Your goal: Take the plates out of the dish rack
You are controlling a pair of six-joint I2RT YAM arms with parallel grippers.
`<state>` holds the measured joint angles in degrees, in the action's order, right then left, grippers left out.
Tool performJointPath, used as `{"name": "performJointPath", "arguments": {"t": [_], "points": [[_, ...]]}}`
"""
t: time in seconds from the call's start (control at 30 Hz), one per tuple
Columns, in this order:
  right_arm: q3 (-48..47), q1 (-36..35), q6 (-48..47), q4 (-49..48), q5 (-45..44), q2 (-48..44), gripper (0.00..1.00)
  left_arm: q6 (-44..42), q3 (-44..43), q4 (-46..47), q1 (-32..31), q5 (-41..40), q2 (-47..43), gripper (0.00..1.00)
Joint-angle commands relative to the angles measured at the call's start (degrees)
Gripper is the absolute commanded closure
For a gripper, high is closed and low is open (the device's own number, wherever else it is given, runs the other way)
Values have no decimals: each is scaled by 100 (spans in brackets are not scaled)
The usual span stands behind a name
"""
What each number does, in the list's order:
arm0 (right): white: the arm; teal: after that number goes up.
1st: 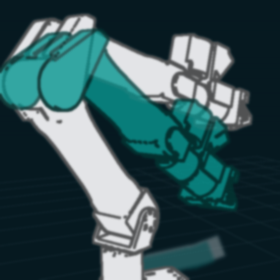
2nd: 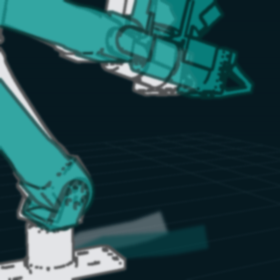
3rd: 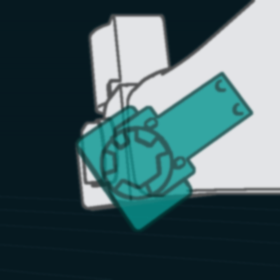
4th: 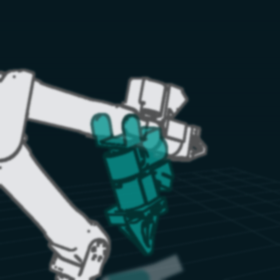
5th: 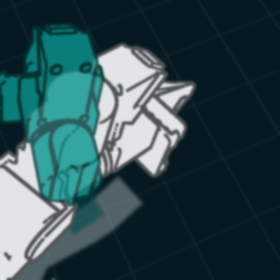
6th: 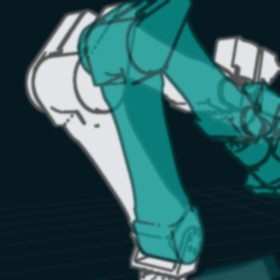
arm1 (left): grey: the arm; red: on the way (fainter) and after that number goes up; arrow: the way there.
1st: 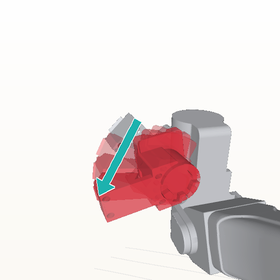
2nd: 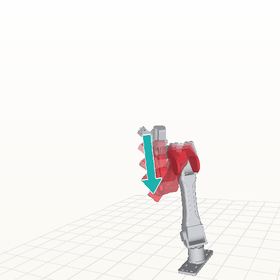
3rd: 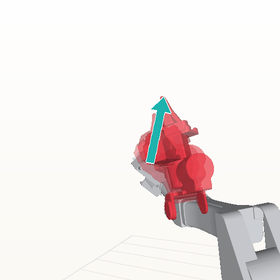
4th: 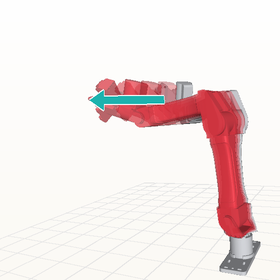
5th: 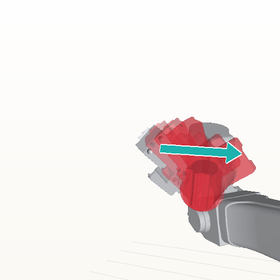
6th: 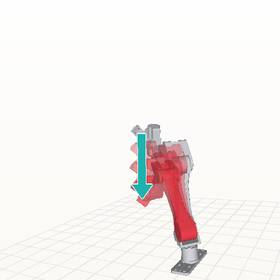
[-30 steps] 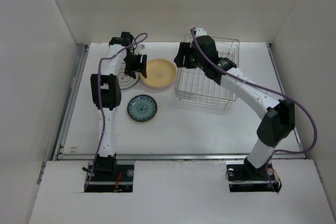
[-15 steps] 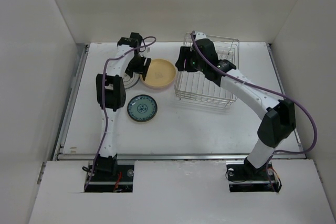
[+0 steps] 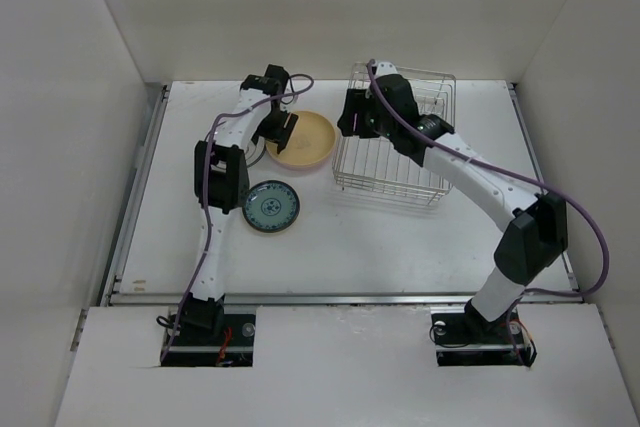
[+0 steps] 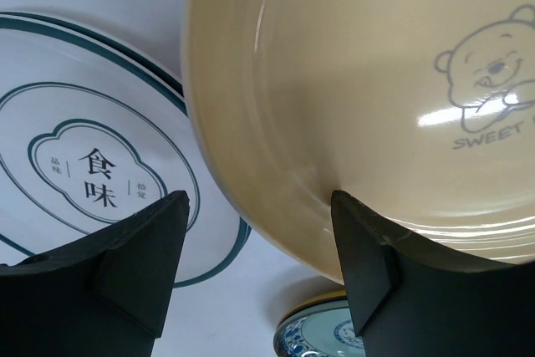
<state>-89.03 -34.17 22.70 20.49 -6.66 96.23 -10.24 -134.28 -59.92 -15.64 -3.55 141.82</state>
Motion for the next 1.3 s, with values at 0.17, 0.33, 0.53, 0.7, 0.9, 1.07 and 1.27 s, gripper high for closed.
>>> {"name": "performJointPath", "arguments": {"t": [0.17,0.33,0.53,0.7,0.9,1.07,1.27], "points": [[70,16,173,279,-782,-701,36,40,165,-2,43,-190,-416,35],[289,121,813,1200,-1645,-1359,30,163,165,-2,43,-190,-1129,30],[1492,244,1491,1729,-1717,-2106,26,338,446,-115,43,82,-2042,20],[2074,647,2028,1914,-1883,-2713,20,557,551,-398,324,853,-2746,10],[2381,1676,1818,1926,-2017,-2339,15,392,1965,-187,1115,1050,-4327,4],[2242,2187,1238,1616,-1514,-1283,29,180,2811,-187,1625,1075,-5191,1],[2118,2538,1132,1458,-1680,-754,59,48,3592,-20,1810,1199,-5920,0]]}}
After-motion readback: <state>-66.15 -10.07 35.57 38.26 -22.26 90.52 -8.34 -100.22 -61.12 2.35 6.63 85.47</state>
